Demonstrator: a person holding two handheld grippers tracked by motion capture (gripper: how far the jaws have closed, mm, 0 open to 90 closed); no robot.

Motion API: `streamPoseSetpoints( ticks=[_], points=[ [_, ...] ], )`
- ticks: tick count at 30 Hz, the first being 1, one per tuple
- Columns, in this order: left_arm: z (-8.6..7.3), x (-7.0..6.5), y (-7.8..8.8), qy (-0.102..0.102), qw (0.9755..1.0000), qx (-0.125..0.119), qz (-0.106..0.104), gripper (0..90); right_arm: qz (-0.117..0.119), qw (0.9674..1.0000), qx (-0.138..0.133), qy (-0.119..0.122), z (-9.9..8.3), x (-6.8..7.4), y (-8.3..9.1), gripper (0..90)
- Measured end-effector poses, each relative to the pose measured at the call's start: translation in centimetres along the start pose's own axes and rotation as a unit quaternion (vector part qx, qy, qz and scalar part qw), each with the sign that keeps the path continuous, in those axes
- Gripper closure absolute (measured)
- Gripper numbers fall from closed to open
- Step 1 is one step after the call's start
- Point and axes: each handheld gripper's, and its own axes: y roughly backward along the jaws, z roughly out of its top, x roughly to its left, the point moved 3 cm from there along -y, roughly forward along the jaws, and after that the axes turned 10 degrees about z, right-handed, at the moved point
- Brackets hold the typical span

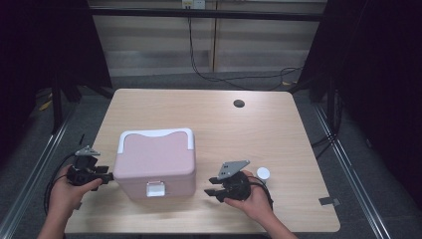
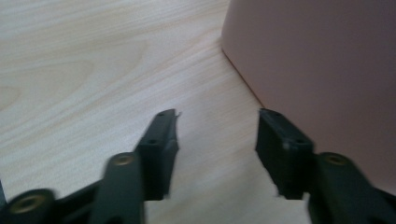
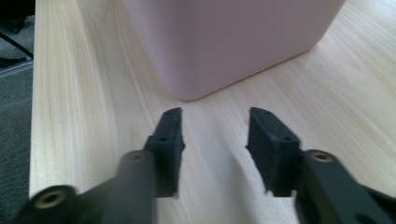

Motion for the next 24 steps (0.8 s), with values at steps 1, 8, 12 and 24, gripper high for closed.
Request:
streamPoseSetpoints(
  ticks=[1,8,12,24],
  points=[
    [0.2,0.0,0.2,-0.005,1.0000,0.005,-0.004,56.1,-0.001,1.0000,0.003,0.003,0.1,-0.1,0.2,61.4],
    [1.9,-0.1,1.5,0.021,0.9981,0.053,-0.022,84.0,0.004,0.9999,0.016,0.004,0.8,-0.4,0.5,74.7],
    [3.1,-1.0,2.1,0.019,0.9971,0.052,-0.052,90.0,0.008,0.9994,0.032,0.009,1.3,-0.4,0.4,88.9],
    [4.7,-2.3,2.6,0.006,0.9965,0.040,-0.073,90.0,0.022,0.9992,0.025,0.021,2.6,-0.3,0.1,90.0]
  ],
)
